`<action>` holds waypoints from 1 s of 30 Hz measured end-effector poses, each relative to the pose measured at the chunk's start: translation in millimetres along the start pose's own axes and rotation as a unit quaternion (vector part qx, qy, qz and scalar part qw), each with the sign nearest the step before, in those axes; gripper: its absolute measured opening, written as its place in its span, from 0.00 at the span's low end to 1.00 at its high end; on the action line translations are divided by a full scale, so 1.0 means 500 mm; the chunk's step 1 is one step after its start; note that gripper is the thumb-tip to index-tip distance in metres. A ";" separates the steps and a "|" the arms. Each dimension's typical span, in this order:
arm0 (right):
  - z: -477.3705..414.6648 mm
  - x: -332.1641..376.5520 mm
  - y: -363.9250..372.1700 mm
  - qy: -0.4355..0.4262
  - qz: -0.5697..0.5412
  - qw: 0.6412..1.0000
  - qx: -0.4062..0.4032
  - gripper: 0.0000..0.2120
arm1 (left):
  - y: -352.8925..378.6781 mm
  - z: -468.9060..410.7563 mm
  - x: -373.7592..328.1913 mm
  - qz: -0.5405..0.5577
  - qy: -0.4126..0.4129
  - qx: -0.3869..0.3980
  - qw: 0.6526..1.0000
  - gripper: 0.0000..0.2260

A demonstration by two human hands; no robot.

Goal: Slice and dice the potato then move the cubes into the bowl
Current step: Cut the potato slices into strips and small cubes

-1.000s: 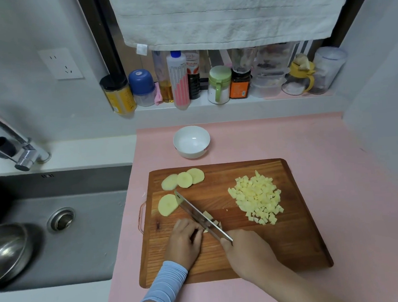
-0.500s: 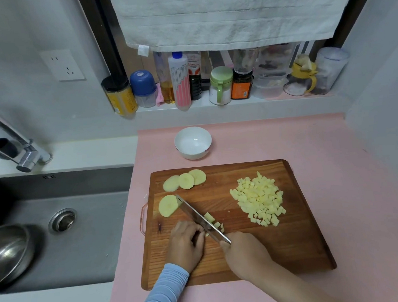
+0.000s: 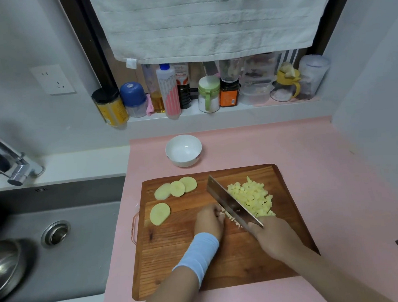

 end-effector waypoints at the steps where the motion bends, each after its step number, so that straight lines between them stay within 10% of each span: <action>1: -0.001 0.001 -0.009 -0.009 0.009 1.000 -0.010 0.16 | 0.018 0.003 -0.020 -0.004 -0.002 0.022 1.000 0.03; 17: -0.045 -0.024 -0.090 -0.029 -0.057 0.998 -0.028 0.17 | 0.039 0.060 -0.113 -0.126 0.327 0.034 0.936 0.17; 25: -0.044 -0.024 -0.140 -0.208 0.176 0.957 -0.097 0.16 | -0.210 0.044 -0.123 0.040 0.225 -0.328 0.917 0.12; 30: -0.050 -0.024 -0.118 -0.262 0.260 0.924 -0.098 0.14 | -0.100 0.035 -0.176 -0.011 0.181 -0.015 0.983 0.12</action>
Point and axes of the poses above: each hand's wrist, its own z-axis away from the middle knuckle, its own y-axis out of the palm, x = y × z, the point moved 8 cm from there along -z, towards the middle knuckle, and after that the axes turned 8 degrees about -x, right-handed, at the moved point
